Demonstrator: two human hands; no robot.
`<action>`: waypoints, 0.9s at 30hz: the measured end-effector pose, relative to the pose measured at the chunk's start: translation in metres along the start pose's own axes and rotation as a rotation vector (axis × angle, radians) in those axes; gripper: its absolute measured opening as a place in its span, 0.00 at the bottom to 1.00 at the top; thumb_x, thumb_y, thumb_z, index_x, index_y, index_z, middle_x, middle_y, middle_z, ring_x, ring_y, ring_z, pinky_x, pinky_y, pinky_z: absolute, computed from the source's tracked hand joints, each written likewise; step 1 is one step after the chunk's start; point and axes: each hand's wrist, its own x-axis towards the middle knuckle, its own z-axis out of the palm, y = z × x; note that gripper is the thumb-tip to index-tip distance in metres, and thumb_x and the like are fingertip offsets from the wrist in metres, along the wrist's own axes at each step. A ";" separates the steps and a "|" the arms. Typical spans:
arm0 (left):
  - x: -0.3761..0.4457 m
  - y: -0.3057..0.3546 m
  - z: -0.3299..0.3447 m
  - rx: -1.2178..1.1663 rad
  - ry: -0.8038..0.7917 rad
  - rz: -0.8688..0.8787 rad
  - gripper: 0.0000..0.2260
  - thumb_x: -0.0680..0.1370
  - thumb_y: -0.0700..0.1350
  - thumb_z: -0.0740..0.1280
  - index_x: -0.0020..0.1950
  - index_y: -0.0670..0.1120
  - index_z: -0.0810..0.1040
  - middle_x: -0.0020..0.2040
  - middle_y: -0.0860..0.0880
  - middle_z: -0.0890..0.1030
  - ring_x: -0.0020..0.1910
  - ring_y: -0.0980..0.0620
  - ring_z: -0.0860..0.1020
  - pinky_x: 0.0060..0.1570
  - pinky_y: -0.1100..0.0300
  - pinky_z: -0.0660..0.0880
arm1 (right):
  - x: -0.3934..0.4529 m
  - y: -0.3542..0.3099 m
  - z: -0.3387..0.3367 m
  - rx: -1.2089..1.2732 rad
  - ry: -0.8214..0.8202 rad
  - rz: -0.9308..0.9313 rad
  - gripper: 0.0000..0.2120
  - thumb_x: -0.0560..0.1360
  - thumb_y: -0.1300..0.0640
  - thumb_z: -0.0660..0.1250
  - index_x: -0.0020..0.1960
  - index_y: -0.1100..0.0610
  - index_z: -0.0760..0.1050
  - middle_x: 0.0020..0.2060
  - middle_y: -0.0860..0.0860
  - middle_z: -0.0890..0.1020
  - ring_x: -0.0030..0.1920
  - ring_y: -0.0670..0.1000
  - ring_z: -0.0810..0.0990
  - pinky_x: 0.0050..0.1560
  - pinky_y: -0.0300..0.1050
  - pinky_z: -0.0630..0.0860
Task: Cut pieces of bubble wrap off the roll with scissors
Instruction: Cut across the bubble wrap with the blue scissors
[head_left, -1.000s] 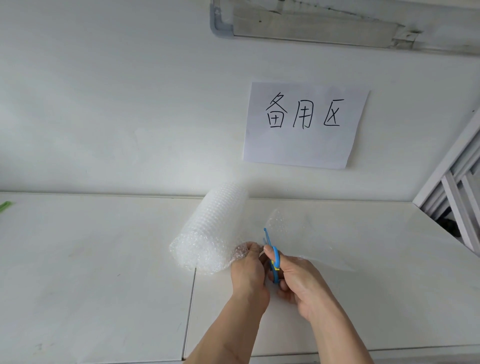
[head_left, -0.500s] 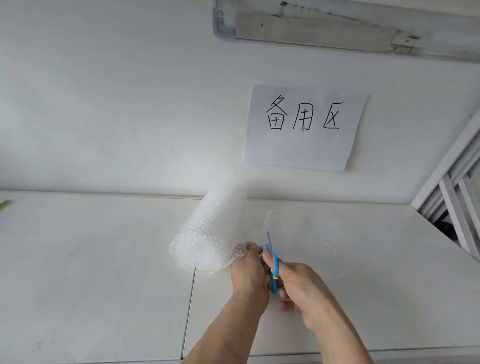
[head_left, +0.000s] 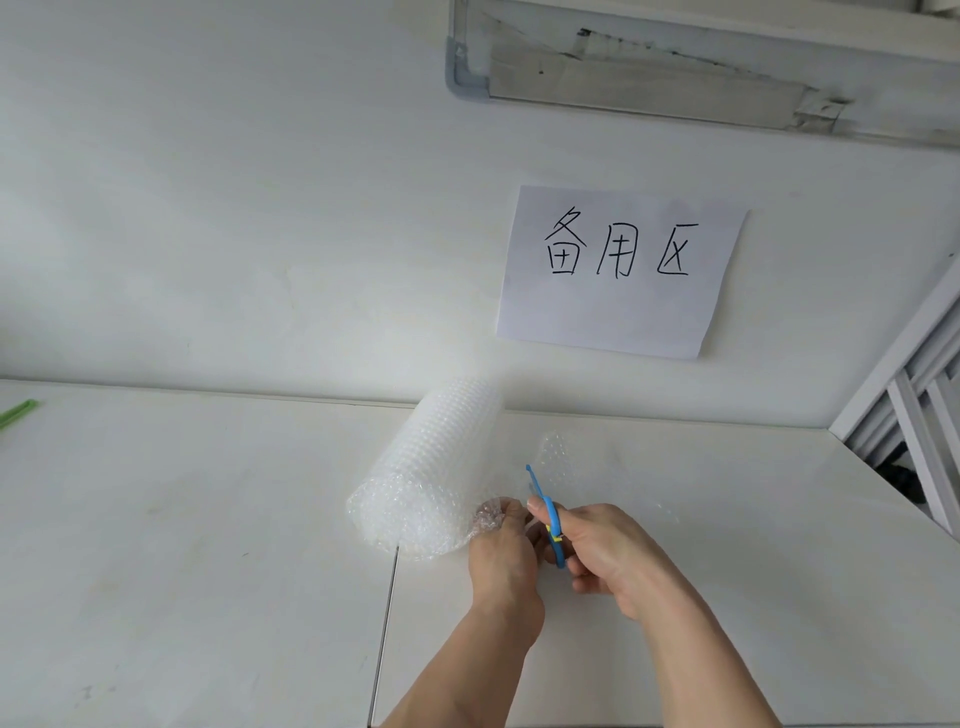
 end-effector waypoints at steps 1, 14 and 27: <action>0.000 0.000 0.000 -0.022 0.003 0.005 0.11 0.80 0.43 0.62 0.54 0.35 0.75 0.43 0.37 0.83 0.36 0.44 0.78 0.40 0.52 0.73 | 0.002 0.003 0.001 0.019 0.006 -0.001 0.27 0.69 0.36 0.72 0.47 0.62 0.84 0.34 0.54 0.79 0.25 0.47 0.69 0.28 0.39 0.72; 0.003 0.004 0.011 -0.133 0.067 -0.059 0.06 0.77 0.39 0.66 0.41 0.39 0.77 0.38 0.41 0.80 0.34 0.46 0.77 0.30 0.58 0.71 | 0.002 0.024 0.006 0.237 0.013 -0.040 0.20 0.69 0.37 0.72 0.38 0.55 0.83 0.33 0.53 0.79 0.29 0.49 0.68 0.28 0.41 0.68; 0.008 0.013 0.029 -0.295 0.169 -0.186 0.08 0.76 0.37 0.68 0.36 0.39 0.74 0.27 0.45 0.73 0.24 0.48 0.69 0.28 0.59 0.69 | -0.013 0.030 0.007 0.267 -0.005 -0.081 0.19 0.73 0.39 0.70 0.35 0.54 0.80 0.28 0.50 0.73 0.26 0.48 0.69 0.28 0.39 0.71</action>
